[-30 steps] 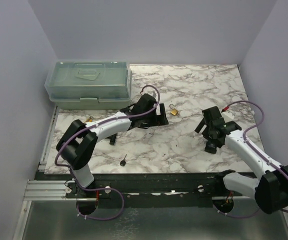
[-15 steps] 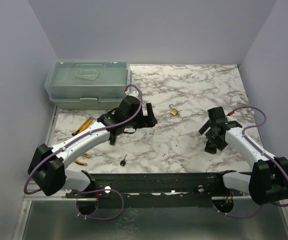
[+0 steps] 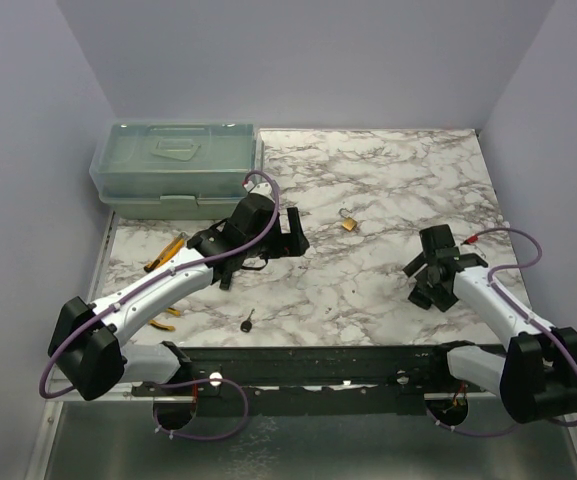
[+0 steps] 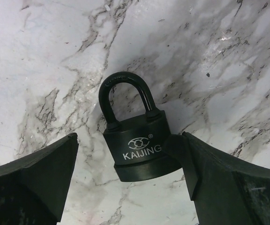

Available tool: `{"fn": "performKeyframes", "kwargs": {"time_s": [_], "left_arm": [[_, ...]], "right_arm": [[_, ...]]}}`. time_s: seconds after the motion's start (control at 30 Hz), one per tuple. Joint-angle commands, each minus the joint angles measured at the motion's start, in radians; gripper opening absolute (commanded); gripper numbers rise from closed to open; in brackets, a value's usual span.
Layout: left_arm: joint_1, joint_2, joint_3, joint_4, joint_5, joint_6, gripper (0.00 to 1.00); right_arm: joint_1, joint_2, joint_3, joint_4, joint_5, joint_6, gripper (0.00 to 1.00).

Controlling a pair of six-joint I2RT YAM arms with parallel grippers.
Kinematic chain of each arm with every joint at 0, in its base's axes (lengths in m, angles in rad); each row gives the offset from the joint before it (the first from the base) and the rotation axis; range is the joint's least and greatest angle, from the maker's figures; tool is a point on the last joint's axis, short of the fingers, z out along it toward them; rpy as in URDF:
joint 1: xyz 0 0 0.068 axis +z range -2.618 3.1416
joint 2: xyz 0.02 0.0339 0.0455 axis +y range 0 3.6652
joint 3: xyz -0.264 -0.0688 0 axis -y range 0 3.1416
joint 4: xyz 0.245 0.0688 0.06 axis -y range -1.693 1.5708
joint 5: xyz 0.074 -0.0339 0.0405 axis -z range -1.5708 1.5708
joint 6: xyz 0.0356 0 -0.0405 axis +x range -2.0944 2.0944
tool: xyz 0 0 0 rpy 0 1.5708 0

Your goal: Unlock with the key

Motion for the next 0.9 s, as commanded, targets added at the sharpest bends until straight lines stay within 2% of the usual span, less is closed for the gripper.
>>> {"fn": "performKeyframes", "kwargs": {"time_s": [0.0,0.23,0.33,0.53,0.67,0.87], "left_arm": [[0.004,-0.017,-0.008,-0.018,-0.026,0.012,0.98],[0.005,-0.020,-0.002,-0.018,-0.029,0.012,0.98],[0.007,-0.029,-0.011,-0.020,-0.038,0.016,0.98],[0.012,-0.040,-0.014,-0.024,-0.043,0.017,0.98],[0.019,-0.060,-0.006,-0.034,-0.047,0.034,0.98],[0.040,-0.103,0.032,-0.121,-0.099,0.103,0.98]], "right_arm": [[-0.007,0.023,-0.027,0.023,-0.034,0.034,0.91],[-0.006,0.067,-0.037,0.059,-0.051,0.034,0.81],[-0.006,0.072,-0.037,0.069,-0.051,0.025,0.69],[-0.005,0.060,-0.037,0.101,-0.071,-0.019,0.39],[-0.005,0.059,-0.021,0.196,-0.159,-0.158,0.23],[0.048,0.163,0.081,0.251,-0.305,-0.274,0.17]]}}
